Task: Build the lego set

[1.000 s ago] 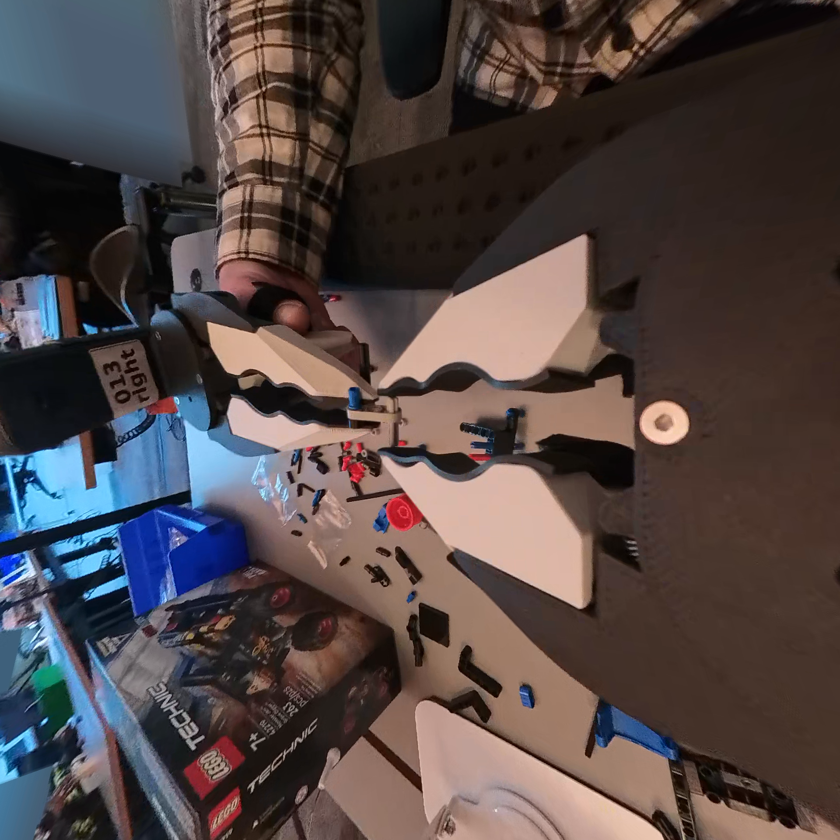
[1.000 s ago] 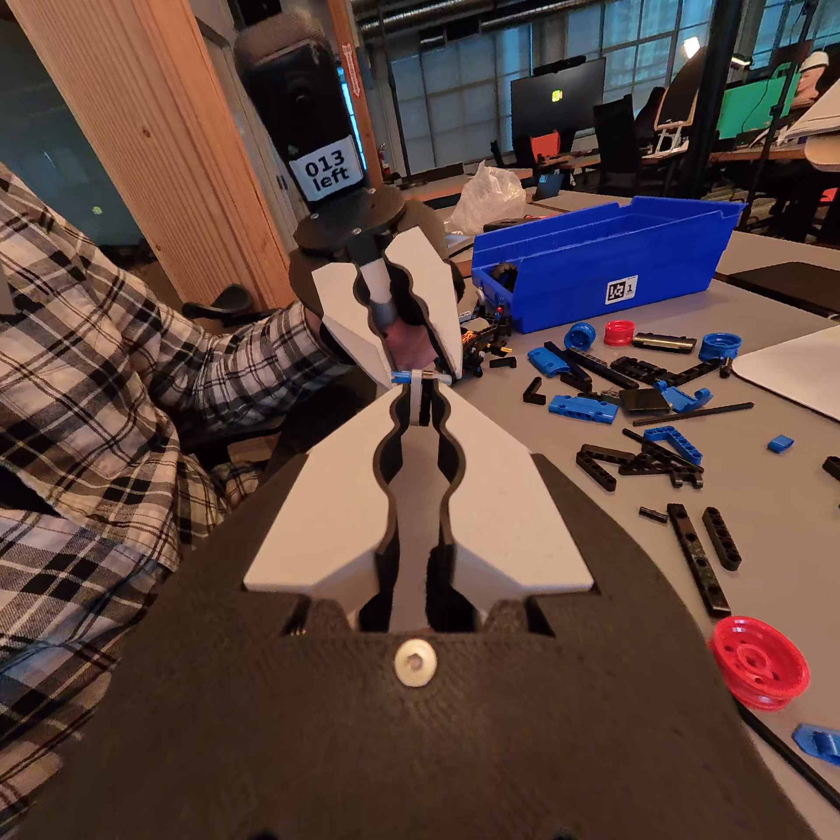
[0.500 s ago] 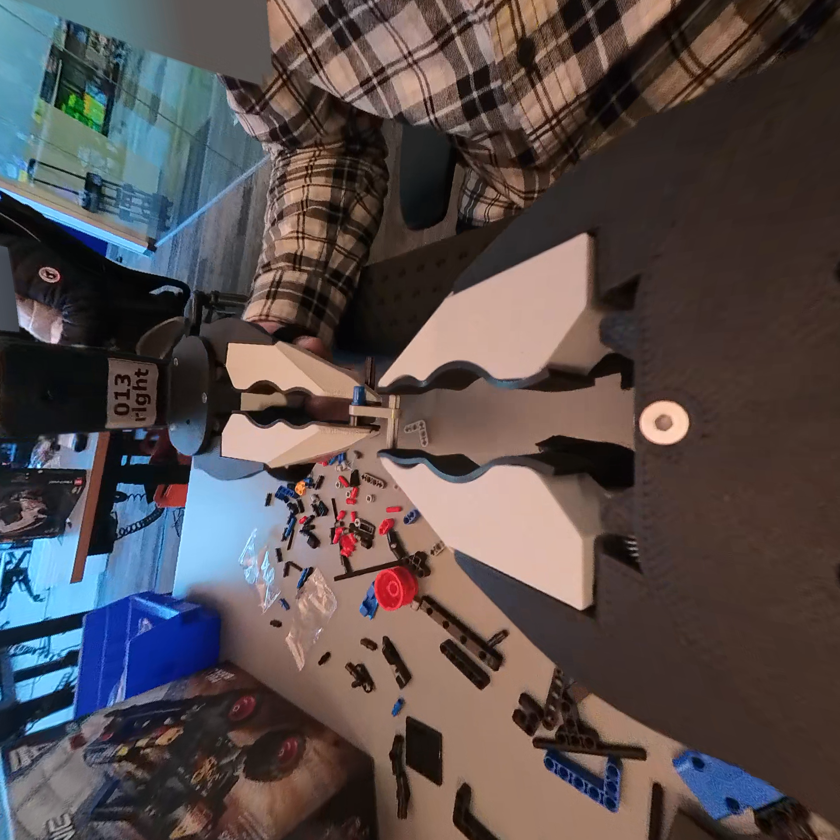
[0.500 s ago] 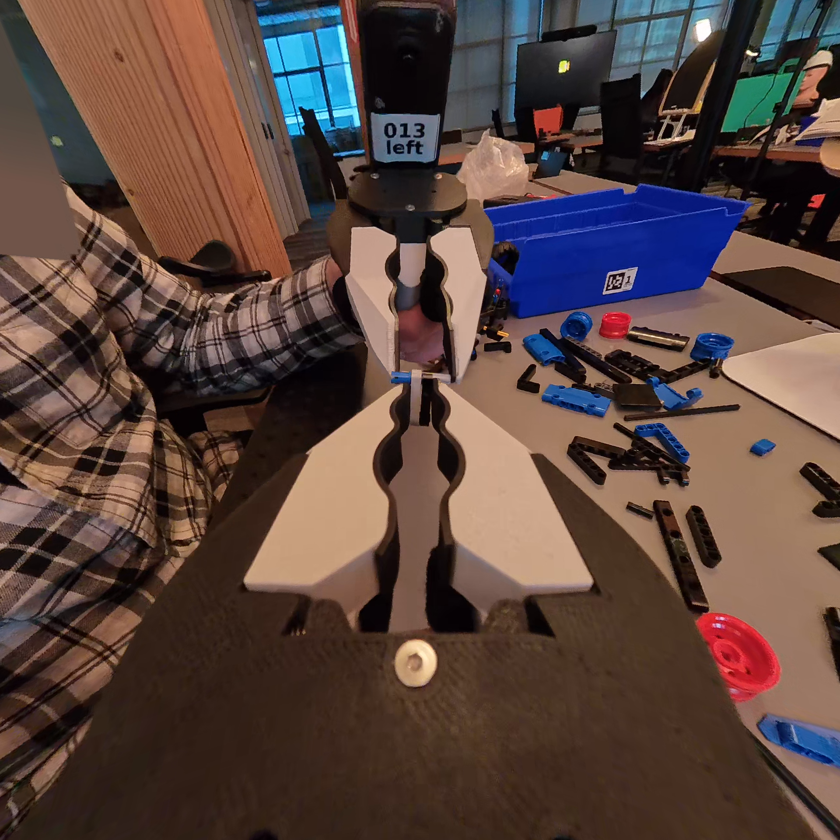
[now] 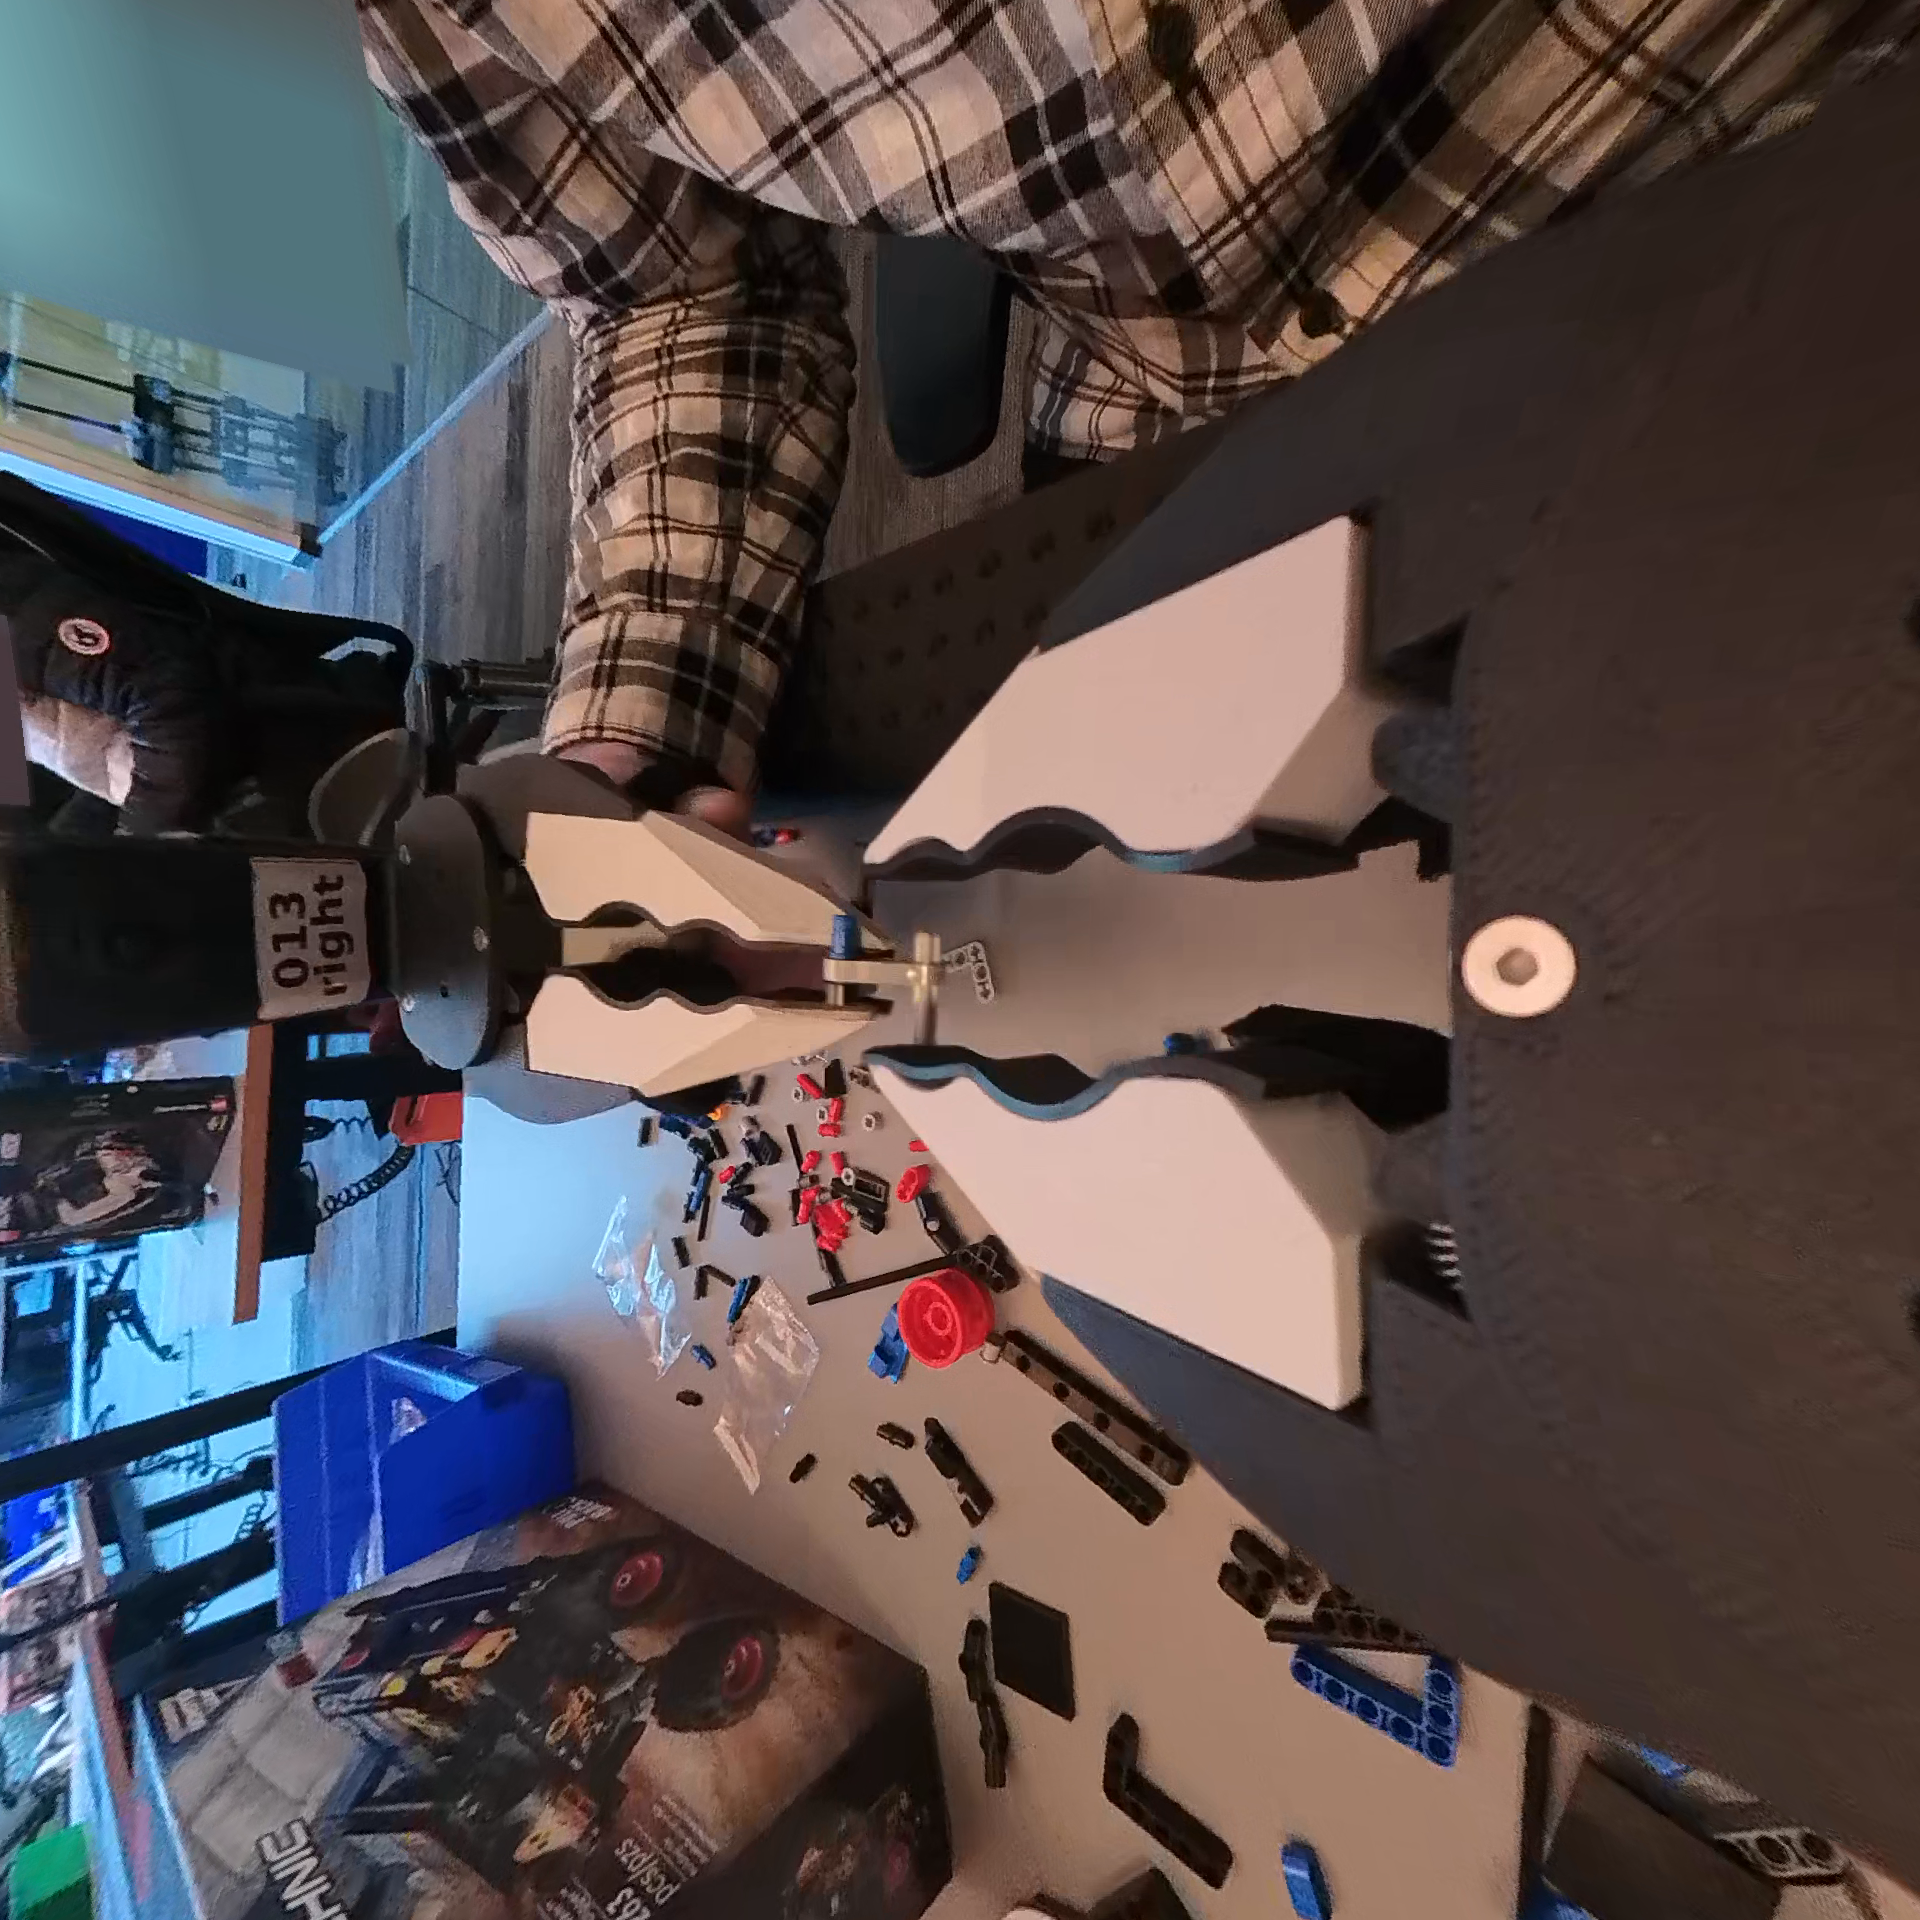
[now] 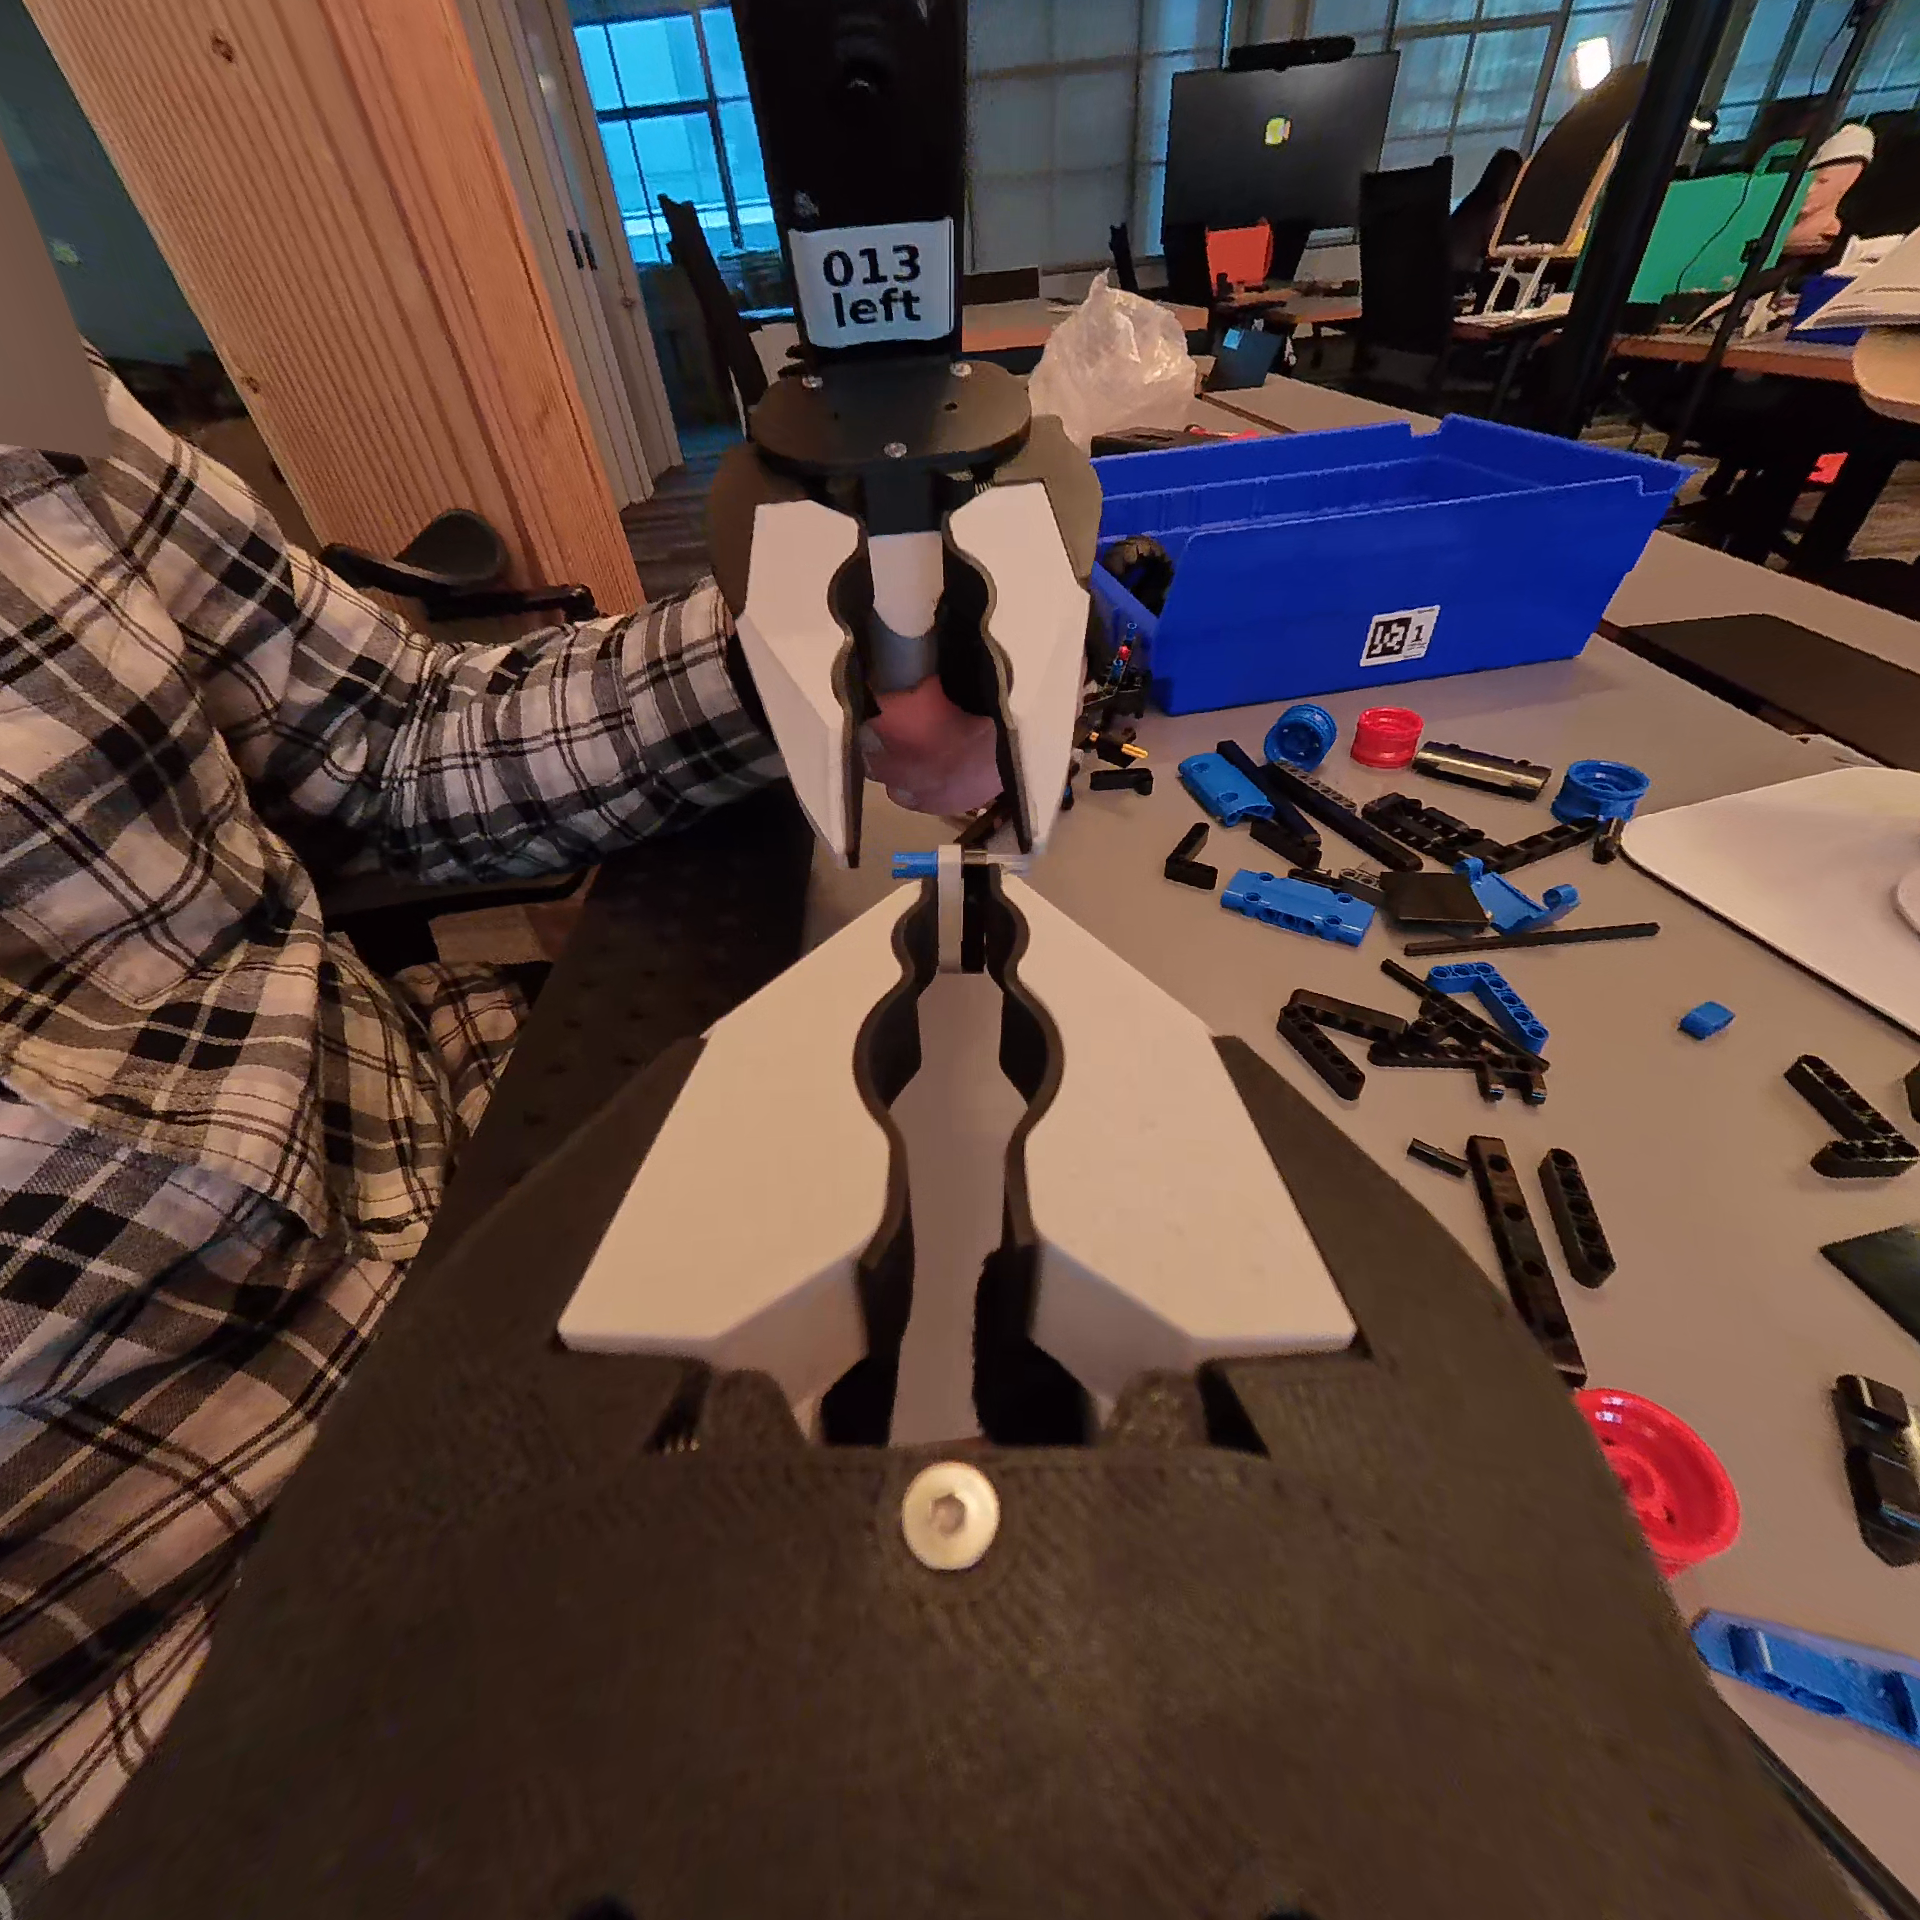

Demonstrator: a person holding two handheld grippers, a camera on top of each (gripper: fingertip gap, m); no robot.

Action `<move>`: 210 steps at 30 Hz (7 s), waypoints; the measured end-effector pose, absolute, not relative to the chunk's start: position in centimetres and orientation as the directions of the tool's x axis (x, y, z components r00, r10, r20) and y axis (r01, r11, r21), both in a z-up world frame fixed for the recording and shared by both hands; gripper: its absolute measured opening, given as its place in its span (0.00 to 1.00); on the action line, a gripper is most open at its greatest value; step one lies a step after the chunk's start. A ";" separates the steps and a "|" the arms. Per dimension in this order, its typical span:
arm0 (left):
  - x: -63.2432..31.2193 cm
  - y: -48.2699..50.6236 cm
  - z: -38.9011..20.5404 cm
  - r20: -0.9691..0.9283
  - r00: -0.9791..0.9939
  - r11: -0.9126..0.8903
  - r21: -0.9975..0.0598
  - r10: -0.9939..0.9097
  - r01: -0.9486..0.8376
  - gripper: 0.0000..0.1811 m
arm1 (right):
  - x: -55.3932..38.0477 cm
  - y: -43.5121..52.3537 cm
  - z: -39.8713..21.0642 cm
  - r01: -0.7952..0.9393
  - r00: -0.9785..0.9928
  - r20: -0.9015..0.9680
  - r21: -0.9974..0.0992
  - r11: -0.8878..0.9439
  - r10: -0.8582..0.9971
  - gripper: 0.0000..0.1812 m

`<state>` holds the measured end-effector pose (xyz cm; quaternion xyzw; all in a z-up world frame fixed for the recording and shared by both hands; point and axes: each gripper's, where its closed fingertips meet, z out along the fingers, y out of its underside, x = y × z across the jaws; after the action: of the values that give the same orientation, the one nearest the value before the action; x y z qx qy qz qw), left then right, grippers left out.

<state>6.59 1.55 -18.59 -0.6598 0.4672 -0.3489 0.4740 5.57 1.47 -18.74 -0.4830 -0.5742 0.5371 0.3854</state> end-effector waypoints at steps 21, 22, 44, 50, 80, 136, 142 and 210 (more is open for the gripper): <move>6.4 1.6 -20.3 0.029 0.326 -0.152 -0.921 -0.945 -0.357 0.03 | 5.3 1.1 -20.1 0.209 -0.226 -0.013 -0.977 0.035 0.974 0.03; 6.4 1.6 -20.3 0.024 0.325 -0.146 -0.922 -0.946 -0.357 0.03 | 5.3 1.1 -20.1 0.209 -0.226 -0.010 -0.977 0.039 0.974 0.03; 6.9 1.6 -19.3 -0.239 0.342 0.087 -0.910 -0.909 -0.405 0.09 | 5.6 1.1 -18.2 0.120 -0.257 -0.112 -0.989 -0.083 0.960 0.04; 7.0 1.4 -18.8 -0.251 0.342 0.110 -0.917 -0.905 -0.383 0.09 | 5.7 0.9 -17.7 0.098 -0.278 -0.148 -0.987 -0.125 0.949 0.04; 6.9 1.7 -17.7 -0.189 0.371 0.086 -0.957 -0.909 -0.278 0.05 | 6.2 1.6 -17.1 0.061 -0.278 -0.199 -0.980 -0.190 0.940 0.04; 5.6 3.8 -18.1 -0.520 0.471 0.244 -0.813 -0.713 -0.529 0.01 | 5.9 3.0 -17.1 0.048 -0.245 -0.325 -0.945 -0.324 0.913 0.08; 4.4 4.4 -18.6 -0.480 0.496 0.186 -0.828 -0.723 -0.530 0.01 | 6.7 4.0 -17.1 0.046 -0.180 -0.268 -0.963 -0.264 0.946 0.09; 1.8 6.5 -21.3 -0.453 0.622 0.026 -0.821 -0.639 -0.571 0.01 | 4.9 8.2 -21.6 0.342 0.246 0.144 -0.938 0.053 0.959 0.03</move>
<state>1.79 6.45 -21.33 -0.6973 0.4338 -0.0299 0.5698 4.94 8.24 -21.56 -0.6139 -0.5298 0.3106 0.4960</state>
